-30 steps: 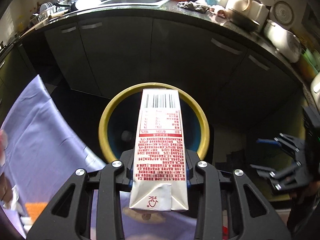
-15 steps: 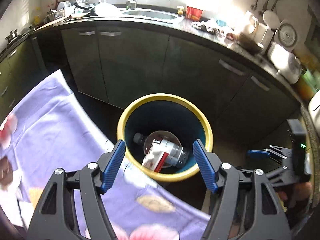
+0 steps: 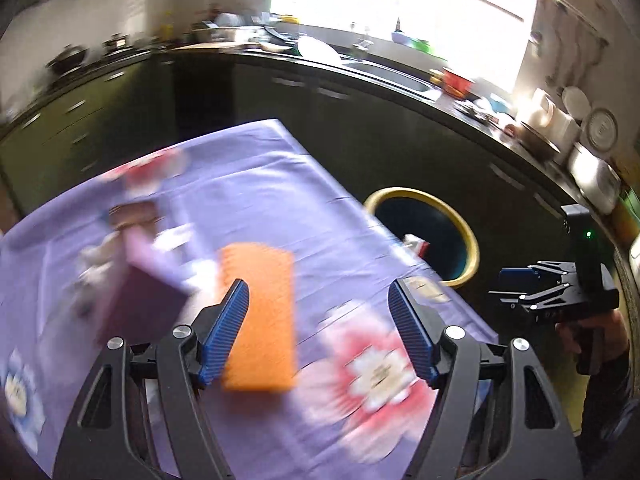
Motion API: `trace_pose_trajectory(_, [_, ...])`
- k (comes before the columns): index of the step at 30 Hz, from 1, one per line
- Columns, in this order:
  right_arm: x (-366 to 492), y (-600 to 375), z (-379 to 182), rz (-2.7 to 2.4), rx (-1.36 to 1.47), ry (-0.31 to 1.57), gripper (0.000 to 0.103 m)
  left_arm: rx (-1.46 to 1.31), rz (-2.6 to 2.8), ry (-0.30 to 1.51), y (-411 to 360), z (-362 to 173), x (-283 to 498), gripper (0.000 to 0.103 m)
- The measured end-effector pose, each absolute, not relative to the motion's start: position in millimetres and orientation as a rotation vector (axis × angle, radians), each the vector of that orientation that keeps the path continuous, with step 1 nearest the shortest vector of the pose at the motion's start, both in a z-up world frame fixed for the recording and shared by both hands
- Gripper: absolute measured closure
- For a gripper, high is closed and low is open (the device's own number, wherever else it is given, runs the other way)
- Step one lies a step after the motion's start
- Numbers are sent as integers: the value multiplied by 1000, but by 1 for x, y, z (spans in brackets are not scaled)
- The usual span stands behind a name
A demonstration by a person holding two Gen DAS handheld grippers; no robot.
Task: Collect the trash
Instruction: 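Grasp the pink box with the right gripper and lift it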
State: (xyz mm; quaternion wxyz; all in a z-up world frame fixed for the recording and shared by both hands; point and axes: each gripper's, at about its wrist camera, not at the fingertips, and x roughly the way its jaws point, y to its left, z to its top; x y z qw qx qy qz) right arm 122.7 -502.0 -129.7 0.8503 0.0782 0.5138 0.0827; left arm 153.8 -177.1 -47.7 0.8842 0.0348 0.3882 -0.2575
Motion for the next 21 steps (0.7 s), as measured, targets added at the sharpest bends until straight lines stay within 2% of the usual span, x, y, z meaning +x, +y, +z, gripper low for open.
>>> trace_pose_trajectory(8, [169,-374,-107,357,30,1080,26,28,-372,759,-69,-43,131,34])
trace_pose_trajectory(14, [191,-277,-78,511,-103,1008,26,4,-325,756,-23,-44,116,34])
trace_pose_trajectory(16, [194,-243,-69,553,-151,969,23,-2,-308,752,-9,-43,110,34])
trace_pose_trajectory(21, [200,-189,-69,584,-256,898,21,-18,-282,747,15,-43,101,33])
